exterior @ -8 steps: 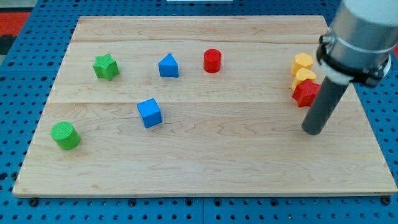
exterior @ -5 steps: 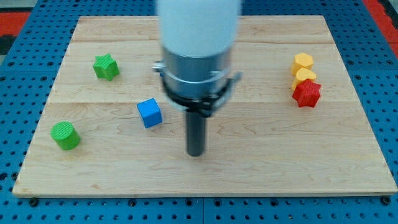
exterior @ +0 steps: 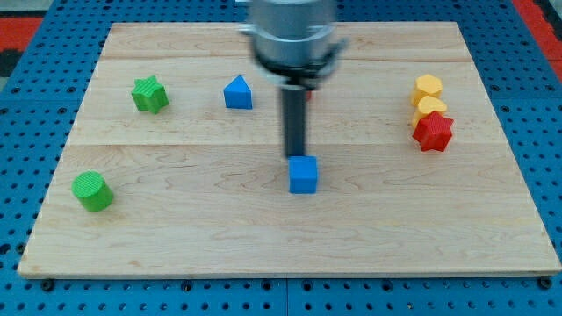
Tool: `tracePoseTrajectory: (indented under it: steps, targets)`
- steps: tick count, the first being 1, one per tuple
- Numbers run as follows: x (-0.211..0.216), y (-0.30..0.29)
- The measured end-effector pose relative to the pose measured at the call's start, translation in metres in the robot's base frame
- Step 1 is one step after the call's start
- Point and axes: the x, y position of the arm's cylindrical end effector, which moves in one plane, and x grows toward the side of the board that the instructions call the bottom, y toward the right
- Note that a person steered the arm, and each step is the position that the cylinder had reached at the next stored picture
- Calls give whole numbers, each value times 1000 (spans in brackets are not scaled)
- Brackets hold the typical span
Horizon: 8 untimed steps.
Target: Move the blue cube to the bottom of the red star
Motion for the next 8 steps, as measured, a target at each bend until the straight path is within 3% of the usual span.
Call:
tracePoseTrajectory:
  steps: [1,2,3,6,8]
  targets:
    - [3,-4]
    - [1,-78]
    - [24,-106]
    - [35,77]
    - [74,79]
